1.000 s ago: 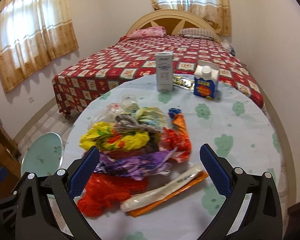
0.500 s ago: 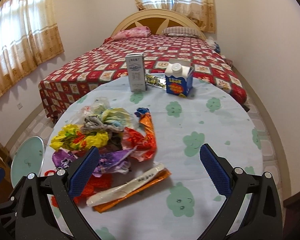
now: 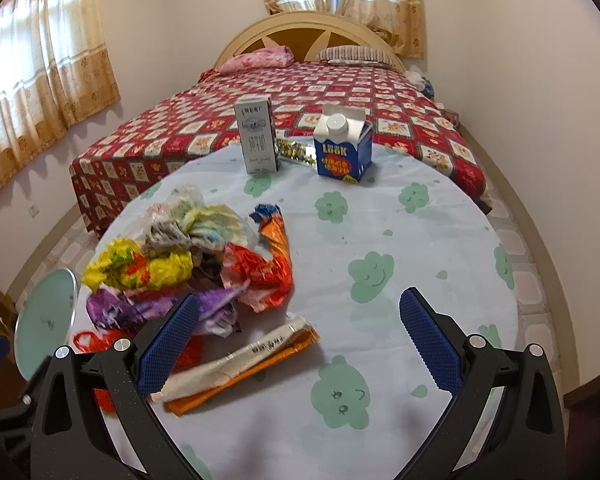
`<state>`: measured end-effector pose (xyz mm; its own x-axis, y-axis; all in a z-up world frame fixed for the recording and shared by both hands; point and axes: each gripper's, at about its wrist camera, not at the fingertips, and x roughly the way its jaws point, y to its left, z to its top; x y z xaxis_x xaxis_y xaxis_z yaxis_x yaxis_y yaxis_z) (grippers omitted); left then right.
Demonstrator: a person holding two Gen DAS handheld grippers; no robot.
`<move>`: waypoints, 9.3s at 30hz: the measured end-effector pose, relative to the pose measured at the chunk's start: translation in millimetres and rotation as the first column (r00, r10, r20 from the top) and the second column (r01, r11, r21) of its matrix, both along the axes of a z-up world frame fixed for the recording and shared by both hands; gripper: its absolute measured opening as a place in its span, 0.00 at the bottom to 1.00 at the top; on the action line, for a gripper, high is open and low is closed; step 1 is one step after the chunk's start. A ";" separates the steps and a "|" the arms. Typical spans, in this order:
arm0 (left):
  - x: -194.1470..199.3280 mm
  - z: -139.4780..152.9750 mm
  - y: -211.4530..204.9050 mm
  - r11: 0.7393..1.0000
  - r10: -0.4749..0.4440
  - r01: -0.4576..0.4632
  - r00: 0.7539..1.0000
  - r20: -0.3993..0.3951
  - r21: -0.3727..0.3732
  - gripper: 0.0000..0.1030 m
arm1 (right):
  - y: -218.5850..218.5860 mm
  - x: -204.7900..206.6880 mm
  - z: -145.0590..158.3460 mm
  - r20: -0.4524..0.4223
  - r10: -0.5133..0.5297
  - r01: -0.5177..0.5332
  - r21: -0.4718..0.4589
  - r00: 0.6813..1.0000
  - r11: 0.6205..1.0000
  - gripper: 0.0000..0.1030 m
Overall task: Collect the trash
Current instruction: 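Grasp the red plastic bag with the left tool while the right tool grasps the white-orange wrapper, then carry both items over the teal bucket and open both tools to drop them, then move both open tools back over the trash pile on the table, then grasp the purple wrapper with the right tool while the left tool grasps the pink translucent bag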
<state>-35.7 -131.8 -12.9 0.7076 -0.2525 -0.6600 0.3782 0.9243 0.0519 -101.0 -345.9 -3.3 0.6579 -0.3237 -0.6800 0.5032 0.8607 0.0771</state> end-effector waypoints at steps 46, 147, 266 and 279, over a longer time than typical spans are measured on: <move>-8.1 -39.6 -28.1 0.956 -0.286 0.270 0.945 -0.158 -0.117 0.27 | -22.5 -5.7 -32.3 -0.034 0.010 -0.004 0.177 0.999 0.984 0.12; 89.9 -13.8 171.6 0.891 0.454 -0.454 0.891 0.017 -0.017 0.86 | 164.1 109.8 -17.5 0.025 0.327 -0.328 0.018 0.945 0.945 0.81; 41.3 -35.0 -22.3 0.998 -0.061 0.058 0.994 -0.089 -0.032 0.86 | -39.0 34.2 -18.3 0.063 0.090 -0.104 0.274 0.994 0.956 0.08; 48.3 -39.0 -30.5 0.998 -0.059 0.055 0.992 -0.112 -0.031 0.81 | -71.2 11.9 -16.1 0.044 0.057 -0.066 0.248 0.997 0.967 0.07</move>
